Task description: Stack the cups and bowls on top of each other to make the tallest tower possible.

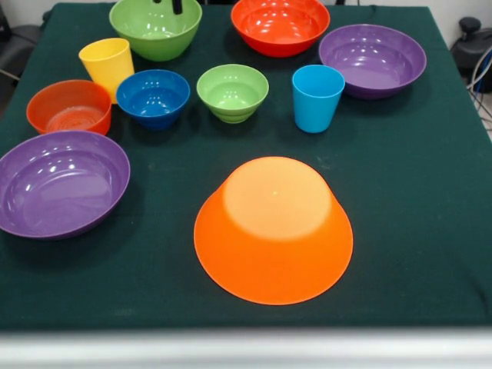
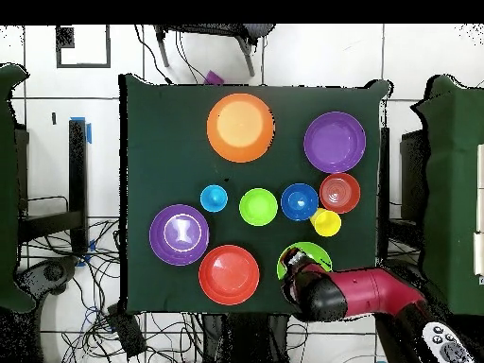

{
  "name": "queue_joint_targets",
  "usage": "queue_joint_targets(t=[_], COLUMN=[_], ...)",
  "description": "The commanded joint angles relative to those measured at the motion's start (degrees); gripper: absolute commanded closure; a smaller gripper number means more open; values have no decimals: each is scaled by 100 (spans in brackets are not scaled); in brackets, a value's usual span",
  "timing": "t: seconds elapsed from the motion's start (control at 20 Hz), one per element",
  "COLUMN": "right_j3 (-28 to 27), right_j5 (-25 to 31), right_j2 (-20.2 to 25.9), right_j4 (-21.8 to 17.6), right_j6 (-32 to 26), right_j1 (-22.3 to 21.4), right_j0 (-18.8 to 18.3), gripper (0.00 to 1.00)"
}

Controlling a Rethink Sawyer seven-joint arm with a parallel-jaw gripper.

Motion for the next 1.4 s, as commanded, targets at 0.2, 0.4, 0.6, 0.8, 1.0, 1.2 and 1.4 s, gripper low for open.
queue_joint_targets(t=[0.2,0.4,0.6,0.8,1.0,1.2,1.4], right_j3=[-223,-367,-569,-645,-633,-713,-883], right_j5=[220,158,-48,-76,-98,-185,-321], right_j2=[409,378,234,237,224,135,24], right_j4=[-14,-104,-298,-313,-269,-311,-429], right_j6=[-699,-700,-588,-617,-554,-431,-387], right_j1=[389,539,827,925,895,973,1173], right_j0=[234,247,330,307,369,506,580], gripper=[0,0,0,0,0,0,0])
